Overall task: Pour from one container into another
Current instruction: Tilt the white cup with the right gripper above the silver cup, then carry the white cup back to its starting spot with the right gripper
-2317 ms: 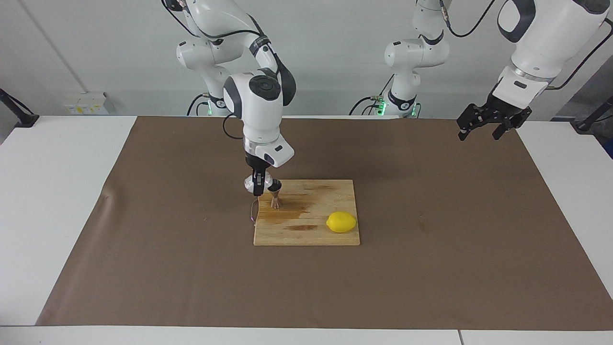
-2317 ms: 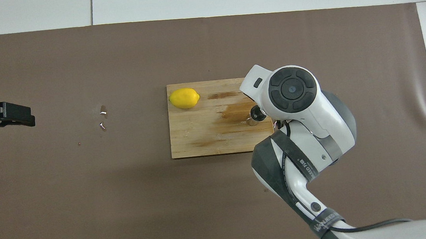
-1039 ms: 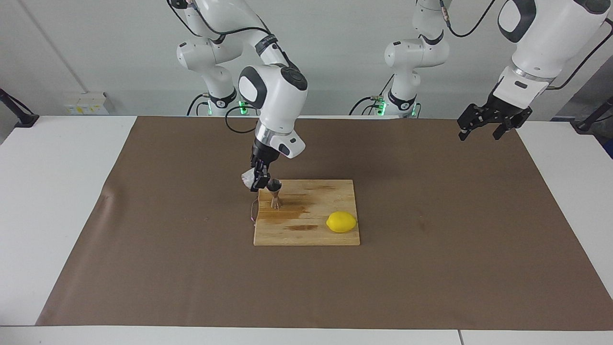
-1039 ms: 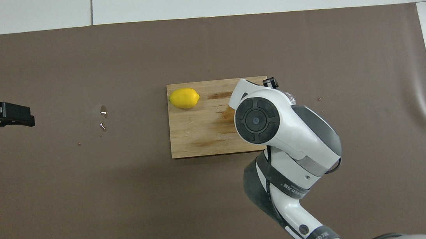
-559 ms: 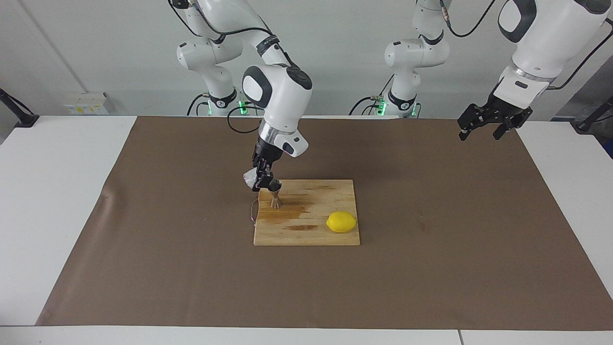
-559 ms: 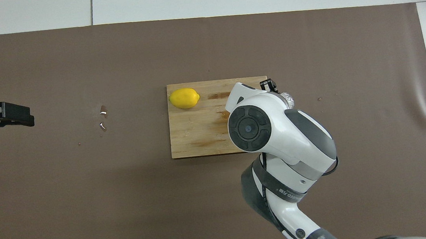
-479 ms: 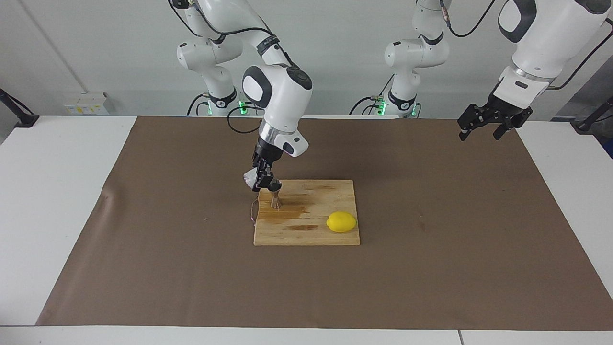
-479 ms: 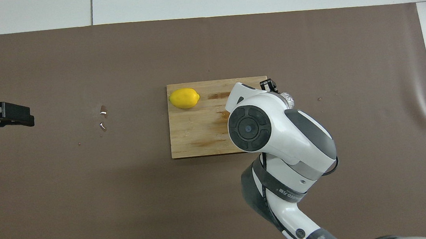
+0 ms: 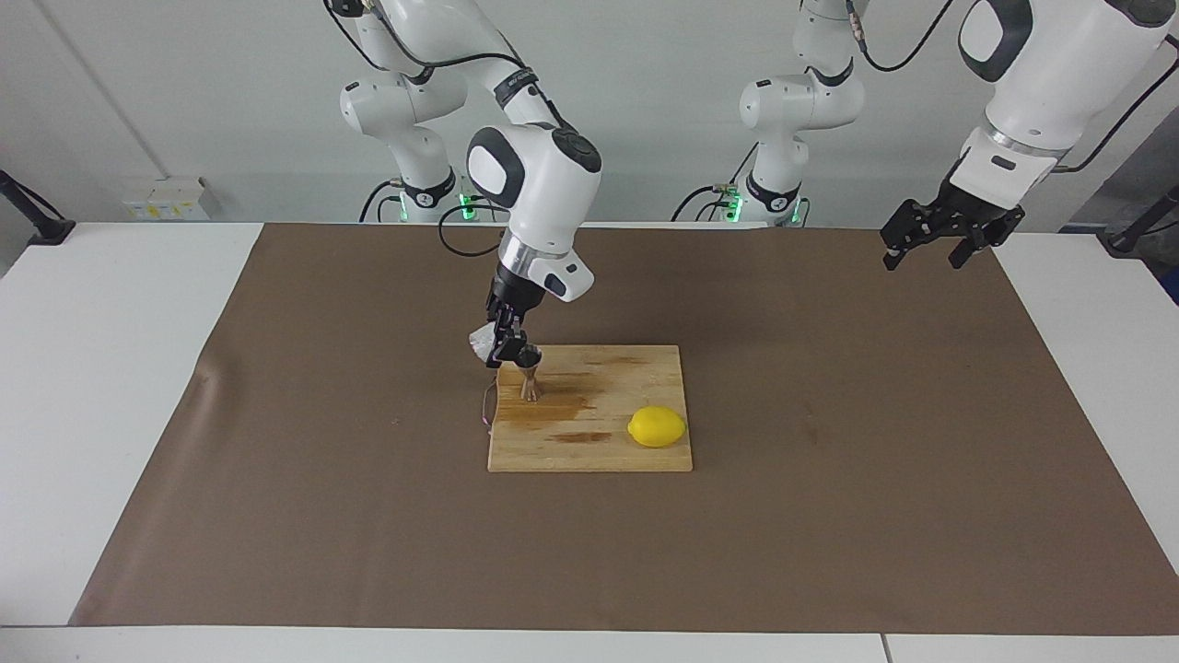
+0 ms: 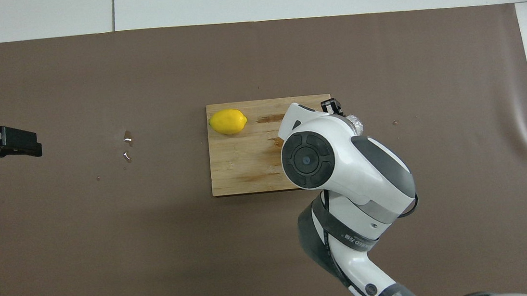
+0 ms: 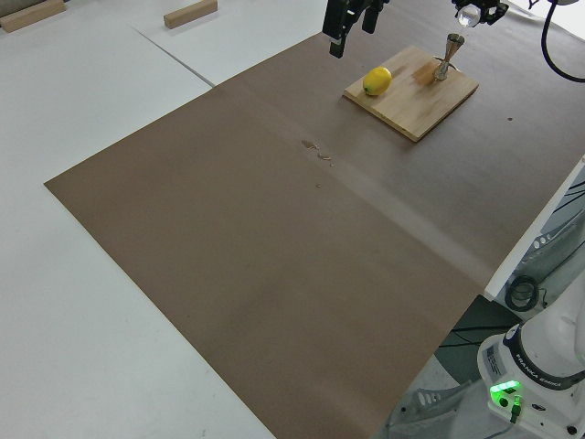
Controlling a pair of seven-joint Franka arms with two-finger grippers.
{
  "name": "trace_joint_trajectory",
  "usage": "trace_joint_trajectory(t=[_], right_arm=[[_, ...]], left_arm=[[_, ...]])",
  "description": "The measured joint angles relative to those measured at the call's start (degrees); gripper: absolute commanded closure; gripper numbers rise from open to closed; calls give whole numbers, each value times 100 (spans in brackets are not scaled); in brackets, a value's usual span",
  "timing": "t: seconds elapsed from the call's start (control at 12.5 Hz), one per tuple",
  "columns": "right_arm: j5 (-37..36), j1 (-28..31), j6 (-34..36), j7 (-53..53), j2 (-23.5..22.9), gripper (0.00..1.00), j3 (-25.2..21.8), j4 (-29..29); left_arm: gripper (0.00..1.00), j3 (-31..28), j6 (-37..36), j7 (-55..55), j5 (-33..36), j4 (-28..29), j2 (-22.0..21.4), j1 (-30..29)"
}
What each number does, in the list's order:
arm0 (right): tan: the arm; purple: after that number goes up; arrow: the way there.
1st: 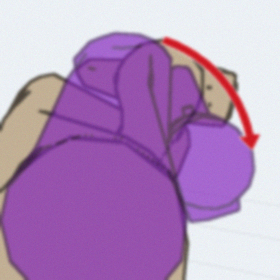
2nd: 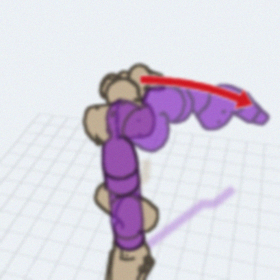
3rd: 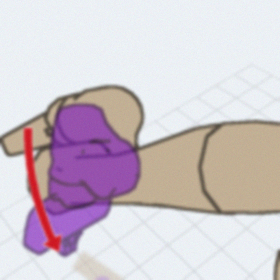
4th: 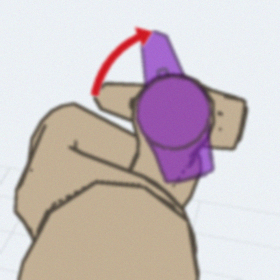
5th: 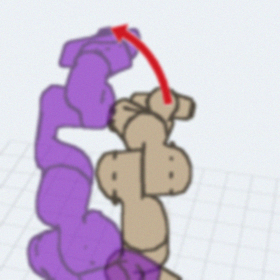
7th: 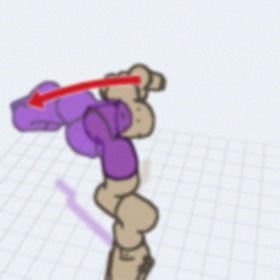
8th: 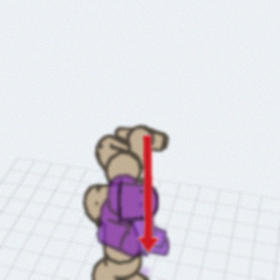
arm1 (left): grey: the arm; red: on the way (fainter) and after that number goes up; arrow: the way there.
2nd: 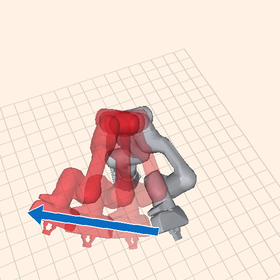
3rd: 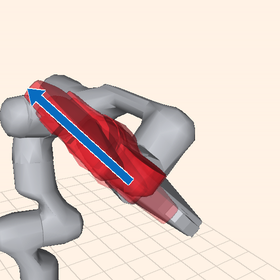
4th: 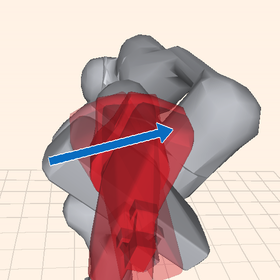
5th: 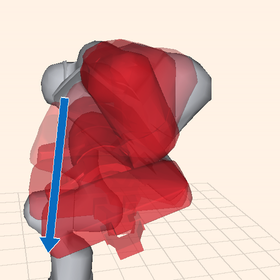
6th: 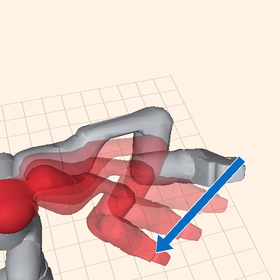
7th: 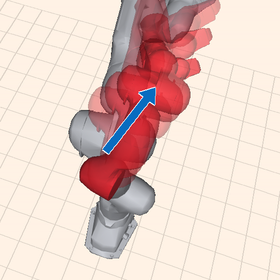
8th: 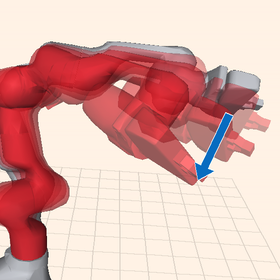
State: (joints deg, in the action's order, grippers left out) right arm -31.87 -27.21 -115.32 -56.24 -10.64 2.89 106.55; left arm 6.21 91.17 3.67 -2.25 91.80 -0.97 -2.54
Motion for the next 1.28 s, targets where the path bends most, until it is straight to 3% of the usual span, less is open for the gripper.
trace_joint_trajectory(t=[0.96, 1.28], right_arm=[[63, -19, -57, 360, 0, 62, 10, 26], [617, 85, -64, 452, 24, 62, 8, 25]], left_arm=[[0, 0, 0, 0, 0, 0, 0, 0], [0, 0, 0, 0, 0, 0, 0, 0]])
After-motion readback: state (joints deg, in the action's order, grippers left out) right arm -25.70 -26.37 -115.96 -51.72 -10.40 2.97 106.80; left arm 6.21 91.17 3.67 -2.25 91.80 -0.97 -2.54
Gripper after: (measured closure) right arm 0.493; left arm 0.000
